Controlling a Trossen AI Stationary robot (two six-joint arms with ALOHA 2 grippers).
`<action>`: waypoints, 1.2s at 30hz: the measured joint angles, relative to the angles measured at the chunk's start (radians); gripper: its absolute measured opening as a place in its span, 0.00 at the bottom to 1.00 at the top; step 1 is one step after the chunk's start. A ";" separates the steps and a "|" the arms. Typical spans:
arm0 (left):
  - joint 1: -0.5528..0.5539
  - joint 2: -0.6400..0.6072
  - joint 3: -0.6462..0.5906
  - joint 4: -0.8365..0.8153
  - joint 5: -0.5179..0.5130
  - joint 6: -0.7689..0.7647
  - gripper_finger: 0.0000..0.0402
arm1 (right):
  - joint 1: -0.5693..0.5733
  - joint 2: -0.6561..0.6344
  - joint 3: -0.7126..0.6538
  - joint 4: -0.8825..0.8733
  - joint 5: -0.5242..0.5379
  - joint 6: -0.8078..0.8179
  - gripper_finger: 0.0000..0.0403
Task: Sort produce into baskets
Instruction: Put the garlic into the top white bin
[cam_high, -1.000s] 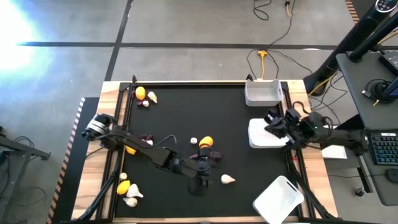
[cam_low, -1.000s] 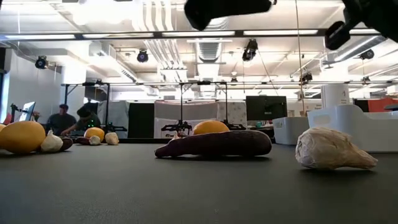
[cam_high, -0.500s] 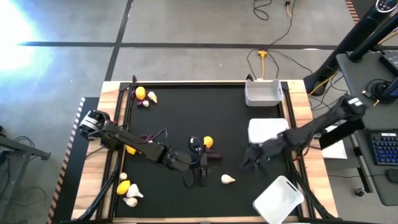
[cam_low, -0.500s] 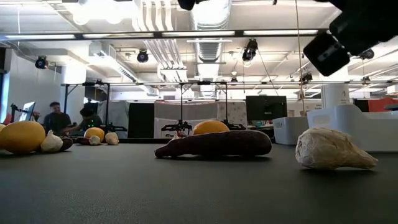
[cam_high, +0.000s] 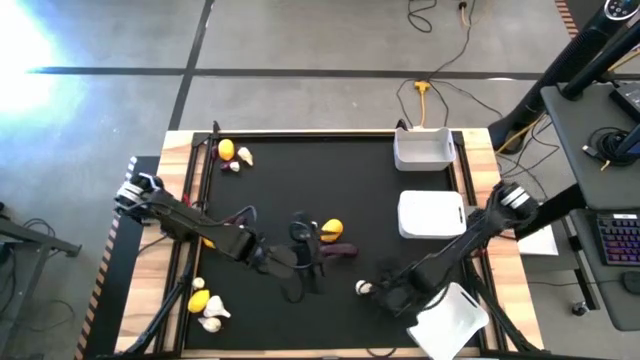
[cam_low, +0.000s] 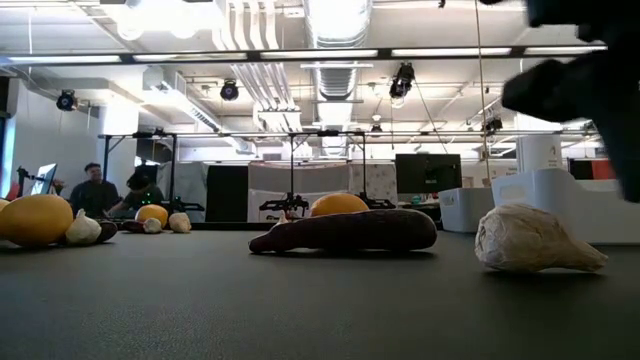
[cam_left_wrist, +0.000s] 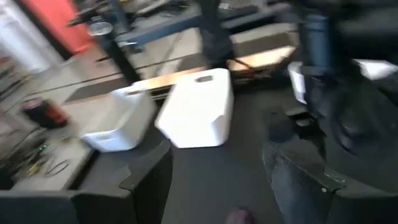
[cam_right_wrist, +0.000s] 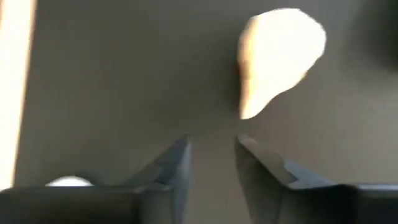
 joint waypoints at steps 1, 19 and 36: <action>-0.015 -0.017 -0.010 -0.011 -0.028 -0.018 0.57 | 0.000 0.028 0.040 -0.050 0.032 0.022 0.37; -0.179 -0.126 -0.133 0.000 -0.294 -0.016 0.57 | -0.101 0.246 0.228 -0.111 0.082 0.055 0.72; -0.170 -0.116 -0.133 0.001 -0.267 0.005 0.57 | -0.106 0.218 0.223 -0.089 0.080 0.037 0.37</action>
